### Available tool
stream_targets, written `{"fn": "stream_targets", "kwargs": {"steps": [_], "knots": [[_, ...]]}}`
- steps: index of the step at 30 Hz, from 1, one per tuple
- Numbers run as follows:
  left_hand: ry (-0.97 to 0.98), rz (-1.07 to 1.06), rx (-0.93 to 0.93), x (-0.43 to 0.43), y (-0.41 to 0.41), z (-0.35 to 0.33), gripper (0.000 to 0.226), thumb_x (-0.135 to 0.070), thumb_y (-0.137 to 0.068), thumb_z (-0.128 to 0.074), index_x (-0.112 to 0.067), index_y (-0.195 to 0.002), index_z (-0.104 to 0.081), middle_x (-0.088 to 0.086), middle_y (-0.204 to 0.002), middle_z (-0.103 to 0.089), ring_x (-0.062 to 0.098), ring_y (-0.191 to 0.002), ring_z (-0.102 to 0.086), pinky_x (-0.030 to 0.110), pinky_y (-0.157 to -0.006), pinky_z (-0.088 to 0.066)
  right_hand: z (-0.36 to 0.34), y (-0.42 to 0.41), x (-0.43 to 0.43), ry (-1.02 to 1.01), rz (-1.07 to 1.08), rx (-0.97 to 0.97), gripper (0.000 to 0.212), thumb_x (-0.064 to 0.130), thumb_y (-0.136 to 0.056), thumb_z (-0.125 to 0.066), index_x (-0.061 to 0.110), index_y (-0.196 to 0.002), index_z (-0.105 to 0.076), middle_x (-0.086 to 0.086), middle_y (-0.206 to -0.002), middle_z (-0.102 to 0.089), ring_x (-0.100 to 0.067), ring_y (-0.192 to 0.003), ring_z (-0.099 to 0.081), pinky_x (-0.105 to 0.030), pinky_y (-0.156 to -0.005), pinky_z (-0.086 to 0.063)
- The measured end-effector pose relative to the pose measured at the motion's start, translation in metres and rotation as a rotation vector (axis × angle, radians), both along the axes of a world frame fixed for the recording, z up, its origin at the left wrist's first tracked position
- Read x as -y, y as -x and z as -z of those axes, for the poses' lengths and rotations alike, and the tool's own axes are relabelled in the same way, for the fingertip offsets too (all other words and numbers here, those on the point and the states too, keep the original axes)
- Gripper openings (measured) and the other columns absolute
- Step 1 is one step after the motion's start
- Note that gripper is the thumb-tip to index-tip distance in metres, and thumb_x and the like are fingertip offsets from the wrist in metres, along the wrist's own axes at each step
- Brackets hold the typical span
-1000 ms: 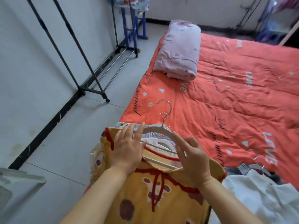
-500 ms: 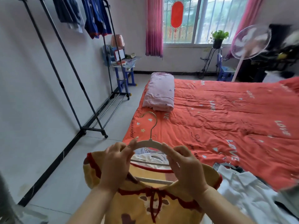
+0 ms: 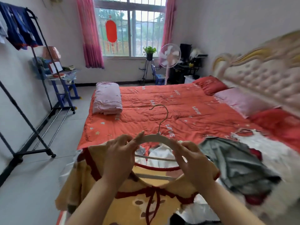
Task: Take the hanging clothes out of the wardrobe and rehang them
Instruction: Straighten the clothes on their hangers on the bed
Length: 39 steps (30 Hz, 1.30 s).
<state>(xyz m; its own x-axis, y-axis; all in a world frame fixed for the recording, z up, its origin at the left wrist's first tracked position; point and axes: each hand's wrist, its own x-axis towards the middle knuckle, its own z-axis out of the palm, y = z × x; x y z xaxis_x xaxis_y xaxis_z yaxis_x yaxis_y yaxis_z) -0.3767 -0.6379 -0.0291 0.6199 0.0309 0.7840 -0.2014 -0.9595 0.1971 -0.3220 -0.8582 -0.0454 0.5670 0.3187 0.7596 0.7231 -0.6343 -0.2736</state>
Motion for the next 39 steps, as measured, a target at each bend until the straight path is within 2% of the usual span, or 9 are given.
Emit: {"fn": "stream_targets", "kwargs": {"steps": [5, 10, 13, 17, 23, 27, 32, 35, 39], "knots": [[-0.002, 0.106, 0.028, 0.097, -0.009, -0.017, 0.051, -0.007, -0.064, -0.065, -0.025, -0.112, -0.068, 0.004, -0.077, -0.065, 0.026, -0.063, -0.062, 0.035, -0.067, -0.043, -0.008, 0.020, 0.104, 0.044, 0.179, -0.034, 0.043, 0.052, -0.095, -0.034, 0.067, -0.131, -0.018, 0.018, -0.097, -0.049, -0.013, -0.062, -0.060, -0.039, -0.043, -0.051], [0.028, 0.247, 0.044, 0.216, -0.027, -0.026, 0.048, -0.007, -0.064, -0.064, -0.024, -0.109, -0.070, 0.003, -0.076, -0.064, 0.025, -0.064, -0.061, 0.038, -0.061, -0.046, -0.027, 0.032, 0.221, 0.011, 0.195, 0.041, 0.053, 0.035, -0.091, -0.047, 0.046, -0.140, -0.028, 0.008, -0.085, -0.055, -0.004, -0.063, -0.051, -0.021, -0.048, -0.048], [0.052, 0.306, 0.034, 0.301, -0.038, -0.028, 0.047, -0.007, -0.064, -0.064, -0.024, -0.108, -0.071, 0.001, -0.074, -0.064, 0.024, -0.063, -0.060, 0.038, -0.056, -0.045, -0.032, 0.036, 0.307, 0.054, 0.285, 0.054, 0.051, 0.033, -0.088, -0.051, 0.034, -0.137, -0.037, 0.008, -0.082, -0.054, -0.004, -0.058, -0.049, -0.018, -0.045, -0.046], [0.084, 0.375, -0.006, 0.412, -0.053, -0.027, 0.047, -0.010, -0.065, -0.063, -0.027, -0.108, -0.070, 0.000, -0.074, -0.063, 0.023, -0.062, -0.060, 0.036, -0.055, -0.044, -0.033, 0.035, 0.416, 0.080, 0.394, 0.021, 0.051, 0.038, -0.089, -0.048, 0.043, -0.137, -0.033, 0.009, -0.086, -0.053, -0.004, -0.061, -0.052, -0.022, -0.047, -0.051], [0.161, 0.457, -0.111, 0.544, -0.077, -0.022, 0.045, -0.010, -0.069, -0.064, -0.028, -0.110, -0.068, -0.001, -0.074, -0.063, 0.024, -0.062, -0.061, 0.036, -0.059, -0.045, -0.036, 0.018, 0.544, 0.102, 0.451, 0.007, 0.048, 0.036, -0.091, -0.044, 0.034, -0.137, -0.034, 0.007, -0.086, -0.053, 0.002, -0.068, -0.045, -0.012, -0.058, -0.046], [0.246, 0.525, -0.236, 0.606, -0.108, -0.016, 0.048, -0.005, -0.077, -0.070, -0.029, -0.118, -0.064, -0.002, -0.080, -0.060, 0.027, -0.074, -0.059, 0.040, -0.065, -0.045, -0.037, -0.009, 0.605, 0.150, 0.482, -0.005, 0.049, 0.032, -0.092, -0.049, 0.035, -0.138, -0.033, 0.008, -0.086, -0.053, 0.002, -0.067, -0.043, -0.008, -0.056, -0.038], [0.333, 0.602, -0.275, 0.676, -0.170, -0.005, 0.045, -0.009, -0.084, -0.063, -0.030, -0.124, -0.060, 0.000, -0.087, -0.058, 0.024, -0.083, -0.054, 0.040, -0.077, -0.042, -0.036, -0.067, 0.674, 0.244, 0.546, 0.043, 0.043, 0.029, -0.087, -0.053, 0.028, -0.130, -0.050, 0.003, -0.082, -0.060, 0.000, -0.063, -0.044, -0.008, -0.054, -0.031], [0.346, 0.665, -0.288, 0.717, -0.220, 0.000, 0.047, -0.009, -0.083, -0.066, -0.031, -0.123, -0.060, -0.002, -0.084, -0.057, 0.024, -0.079, -0.054, 0.036, -0.073, -0.039, -0.039, -0.105, 0.711, 0.295, 0.599, 0.095, 0.039, 0.027, -0.085, -0.054, 0.021, -0.124, -0.059, 0.001, -0.079, -0.062, -0.004, -0.058, -0.047, -0.007, -0.066, -0.029], [0.328, 0.692, -0.316, 0.768, -0.279, -0.002, 0.046, -0.013, -0.084, -0.065, -0.034, -0.124, -0.059, -0.008, -0.080, -0.051, 0.021, -0.076, -0.052, 0.034, -0.071, -0.038, -0.040, -0.157, 0.759, 0.273, 0.630, 0.073, 0.039, 0.026, -0.085, -0.056, 0.024, -0.125, -0.055, -0.001, -0.080, -0.061, -0.010, -0.061, -0.054, -0.008, -0.063, -0.032]]}}
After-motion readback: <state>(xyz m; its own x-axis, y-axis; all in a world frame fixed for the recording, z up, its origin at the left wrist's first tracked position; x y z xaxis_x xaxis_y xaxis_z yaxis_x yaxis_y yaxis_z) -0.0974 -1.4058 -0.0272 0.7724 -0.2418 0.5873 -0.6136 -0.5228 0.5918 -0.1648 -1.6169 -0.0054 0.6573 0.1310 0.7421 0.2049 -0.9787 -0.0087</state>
